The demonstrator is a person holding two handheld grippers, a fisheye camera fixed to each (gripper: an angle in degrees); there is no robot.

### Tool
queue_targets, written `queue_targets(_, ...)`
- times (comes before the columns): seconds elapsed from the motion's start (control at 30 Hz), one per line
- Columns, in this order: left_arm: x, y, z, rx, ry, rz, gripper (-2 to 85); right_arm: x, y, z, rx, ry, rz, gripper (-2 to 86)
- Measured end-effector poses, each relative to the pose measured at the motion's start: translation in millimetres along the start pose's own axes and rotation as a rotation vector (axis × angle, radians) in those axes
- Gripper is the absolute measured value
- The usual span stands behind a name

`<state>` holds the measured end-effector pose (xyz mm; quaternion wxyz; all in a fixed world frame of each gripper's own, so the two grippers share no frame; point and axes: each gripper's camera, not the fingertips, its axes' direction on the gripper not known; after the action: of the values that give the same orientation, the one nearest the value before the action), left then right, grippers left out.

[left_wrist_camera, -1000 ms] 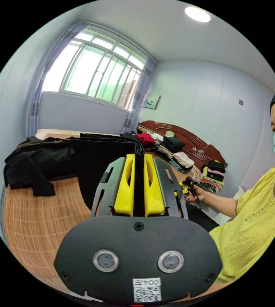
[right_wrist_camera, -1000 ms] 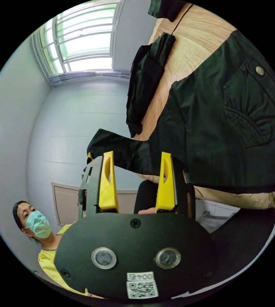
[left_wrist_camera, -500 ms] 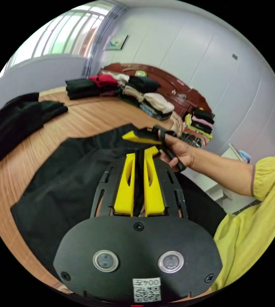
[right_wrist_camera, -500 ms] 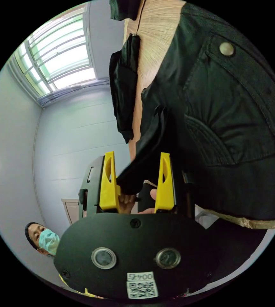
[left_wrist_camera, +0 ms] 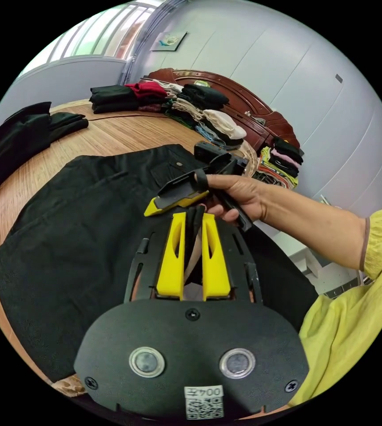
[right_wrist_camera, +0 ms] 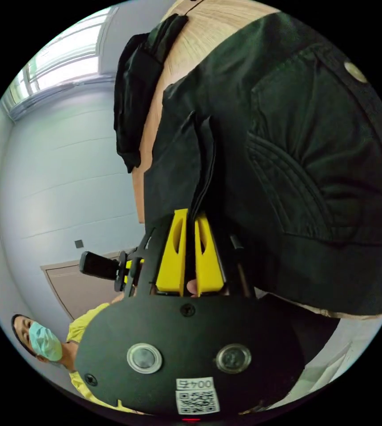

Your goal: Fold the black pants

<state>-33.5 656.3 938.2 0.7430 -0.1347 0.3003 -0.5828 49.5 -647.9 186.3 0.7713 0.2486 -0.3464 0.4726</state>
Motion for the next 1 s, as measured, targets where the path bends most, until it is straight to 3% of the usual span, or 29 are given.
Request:
queue_targets(0.23,-2,45,-85,0.078,-0.026,-0.013,10.9,-123,-5,21,-0.053,0.386,-0.252,2.1)
queue_targets(0.47,-55,151,-194,0.182,-0.135,-0.241,14.0,-249,-24,51,-0.101,0.703,-0.432,1.5)
queue_targets(0.73,-73,193,-232,0.264,-0.16,-0.33,14.9,-311,-33,39,-0.081,0.806,-0.453,0.8)
queue_targets(1.0,-76,196,-237,0.263,-0.148,-0.373,14.6,-279,-31,-7,-0.039,0.753,-0.362,0.9)
